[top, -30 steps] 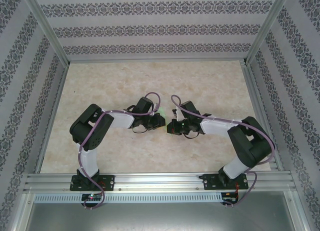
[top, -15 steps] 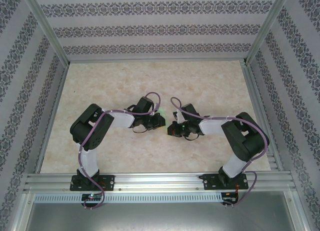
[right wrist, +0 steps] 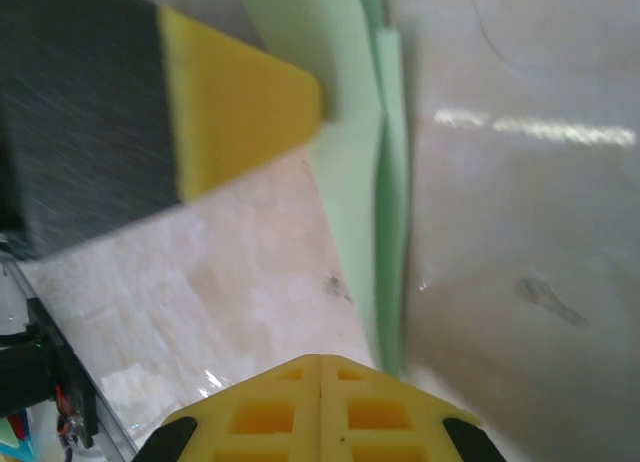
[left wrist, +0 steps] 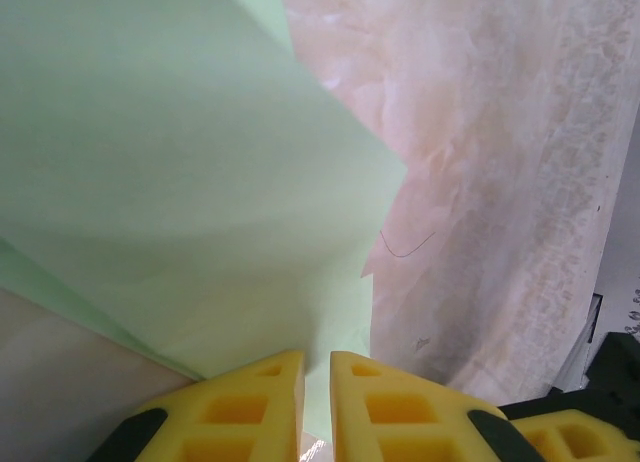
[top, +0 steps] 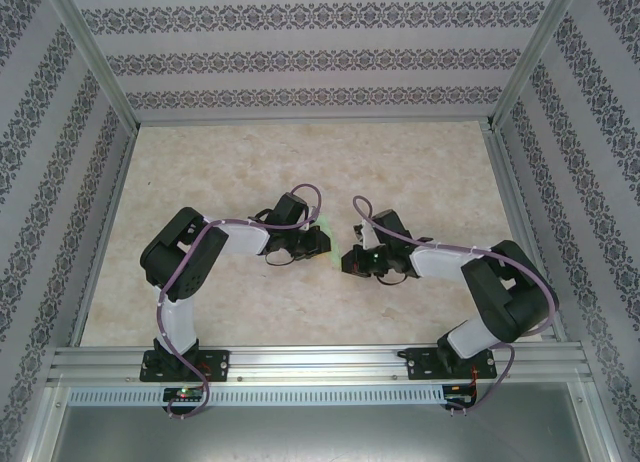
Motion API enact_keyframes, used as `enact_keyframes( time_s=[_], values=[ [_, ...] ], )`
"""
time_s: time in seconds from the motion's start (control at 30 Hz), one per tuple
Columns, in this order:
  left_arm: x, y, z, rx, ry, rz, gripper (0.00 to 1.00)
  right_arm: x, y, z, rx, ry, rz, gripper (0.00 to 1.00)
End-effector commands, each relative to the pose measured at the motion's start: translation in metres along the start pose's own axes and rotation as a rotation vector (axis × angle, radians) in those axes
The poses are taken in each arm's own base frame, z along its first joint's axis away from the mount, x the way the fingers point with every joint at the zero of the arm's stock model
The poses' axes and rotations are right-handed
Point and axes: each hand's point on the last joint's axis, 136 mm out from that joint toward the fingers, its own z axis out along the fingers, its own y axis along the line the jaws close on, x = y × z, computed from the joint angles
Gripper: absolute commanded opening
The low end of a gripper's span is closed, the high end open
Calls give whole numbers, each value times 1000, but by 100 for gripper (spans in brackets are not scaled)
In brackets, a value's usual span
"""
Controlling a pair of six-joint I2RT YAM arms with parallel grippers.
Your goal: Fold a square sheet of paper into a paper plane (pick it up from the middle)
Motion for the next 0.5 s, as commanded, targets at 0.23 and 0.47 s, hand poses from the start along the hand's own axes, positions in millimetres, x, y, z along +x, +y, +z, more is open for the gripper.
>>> enact_keyframes(
  time_s=[0.23, 0.47],
  values=[
    [9, 33, 11, -108, 27, -37, 16, -20, -1, 20, -7, 23, 8, 0],
    [4, 12, 7, -59, 41, 17, 17, 4, -34, 29, 96, 94, 41, 0]
  ],
)
